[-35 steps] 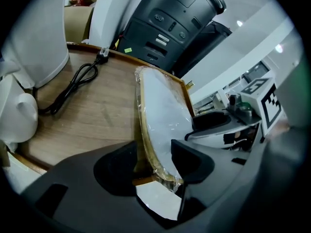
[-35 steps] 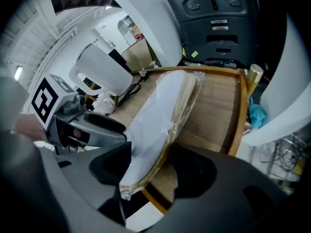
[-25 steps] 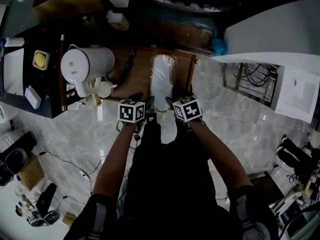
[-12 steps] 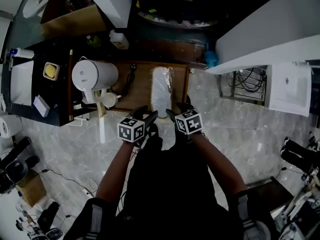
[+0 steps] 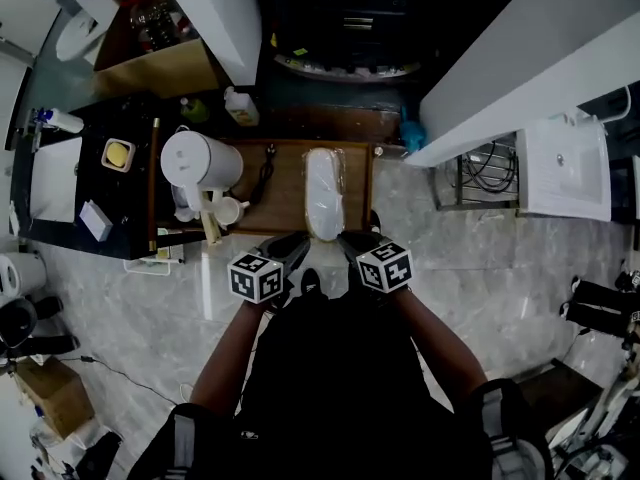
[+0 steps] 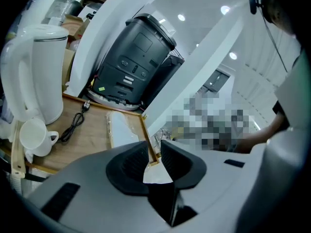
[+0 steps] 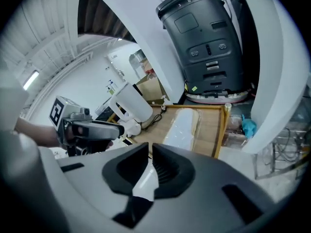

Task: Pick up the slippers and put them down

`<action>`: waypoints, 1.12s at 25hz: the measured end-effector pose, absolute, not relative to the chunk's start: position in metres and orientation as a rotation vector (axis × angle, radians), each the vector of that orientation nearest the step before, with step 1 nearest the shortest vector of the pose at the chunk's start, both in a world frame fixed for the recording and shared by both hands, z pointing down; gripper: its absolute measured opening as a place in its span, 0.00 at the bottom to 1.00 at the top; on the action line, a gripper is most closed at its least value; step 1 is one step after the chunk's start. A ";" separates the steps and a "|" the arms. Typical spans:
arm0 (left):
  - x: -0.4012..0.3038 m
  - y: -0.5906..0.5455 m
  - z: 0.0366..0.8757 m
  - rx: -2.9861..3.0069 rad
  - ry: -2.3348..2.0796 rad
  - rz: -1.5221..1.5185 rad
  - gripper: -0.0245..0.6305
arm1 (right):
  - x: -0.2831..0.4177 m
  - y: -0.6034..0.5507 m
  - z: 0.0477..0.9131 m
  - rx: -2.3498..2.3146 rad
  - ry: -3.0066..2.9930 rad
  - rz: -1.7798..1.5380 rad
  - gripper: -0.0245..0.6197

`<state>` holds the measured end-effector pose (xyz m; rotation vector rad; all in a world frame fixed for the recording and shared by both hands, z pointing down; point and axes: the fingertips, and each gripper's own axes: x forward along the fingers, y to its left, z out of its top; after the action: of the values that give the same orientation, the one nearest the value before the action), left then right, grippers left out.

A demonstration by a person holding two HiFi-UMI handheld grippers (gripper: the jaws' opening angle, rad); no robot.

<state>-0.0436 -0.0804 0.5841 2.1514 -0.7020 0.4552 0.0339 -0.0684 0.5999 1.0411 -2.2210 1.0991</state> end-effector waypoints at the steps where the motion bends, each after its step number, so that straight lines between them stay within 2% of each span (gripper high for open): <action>1: -0.045 -0.079 0.579 2.151 -0.705 0.430 0.16 | 0.034 -0.065 0.595 1.057 -2.229 1.099 0.08; 3: -0.048 -0.073 0.569 2.158 -0.705 0.390 0.13 | 0.033 -0.057 0.586 1.089 -2.236 1.086 0.05; 10: -0.058 -0.052 0.544 2.203 -0.701 0.359 0.06 | 0.016 -0.032 0.555 1.105 -2.347 0.991 0.05; 28: -0.068 -0.027 0.520 2.319 -0.634 0.334 0.05 | -0.012 -0.005 0.529 1.112 -2.418 0.756 0.05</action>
<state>-0.0681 -0.0266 0.5198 2.3190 -0.6340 0.3340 -0.0119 -0.0051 0.5291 1.1117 -2.4182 0.7562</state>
